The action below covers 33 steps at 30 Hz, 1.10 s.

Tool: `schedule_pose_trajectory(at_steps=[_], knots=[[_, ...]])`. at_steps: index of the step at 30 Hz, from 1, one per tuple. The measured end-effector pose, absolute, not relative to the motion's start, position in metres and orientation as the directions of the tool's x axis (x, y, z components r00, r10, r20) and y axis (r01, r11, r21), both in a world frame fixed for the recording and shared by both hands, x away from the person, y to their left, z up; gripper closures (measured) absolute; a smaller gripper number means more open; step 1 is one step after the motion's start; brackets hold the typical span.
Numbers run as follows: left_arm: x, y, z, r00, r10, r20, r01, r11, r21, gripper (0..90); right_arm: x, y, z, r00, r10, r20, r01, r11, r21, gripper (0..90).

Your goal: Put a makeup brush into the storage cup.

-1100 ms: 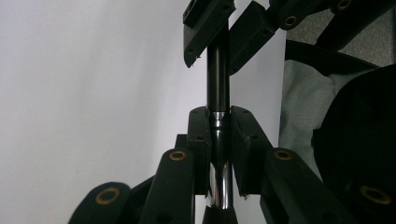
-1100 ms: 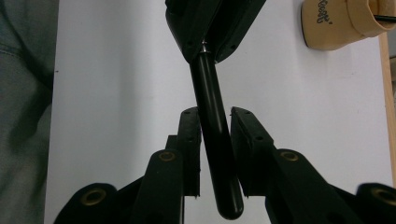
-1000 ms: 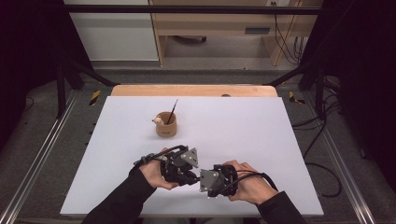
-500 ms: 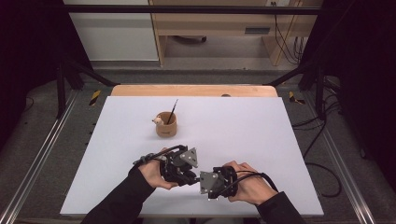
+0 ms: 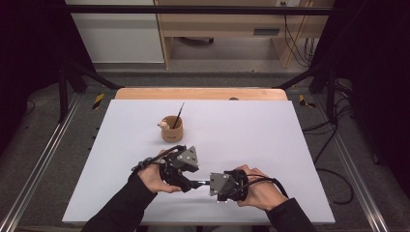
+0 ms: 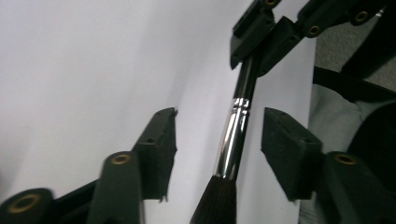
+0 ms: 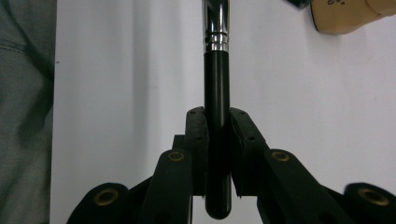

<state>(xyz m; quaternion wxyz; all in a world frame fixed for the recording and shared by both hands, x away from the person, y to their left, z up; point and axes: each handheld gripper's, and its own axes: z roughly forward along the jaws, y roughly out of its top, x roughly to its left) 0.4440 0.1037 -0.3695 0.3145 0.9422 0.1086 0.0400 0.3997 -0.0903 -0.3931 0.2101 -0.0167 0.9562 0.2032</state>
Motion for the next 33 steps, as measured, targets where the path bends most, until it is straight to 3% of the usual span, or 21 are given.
schedule_pose_trajectory(at_steps=[9,33], knots=[[0.446,0.127,-0.365,0.952,0.301,0.050,0.196,-0.727,0.658,25.6,0.404,-0.098,-0.392,-0.909,0.110,-0.401,-0.068,0.912,0.404,79.5],[0.434,0.181,-0.393,0.869,0.495,-0.018,0.317,-0.528,0.788,16.5,0.412,-0.118,-0.396,-0.902,0.265,-0.341,0.065,0.863,0.501,79.4]])
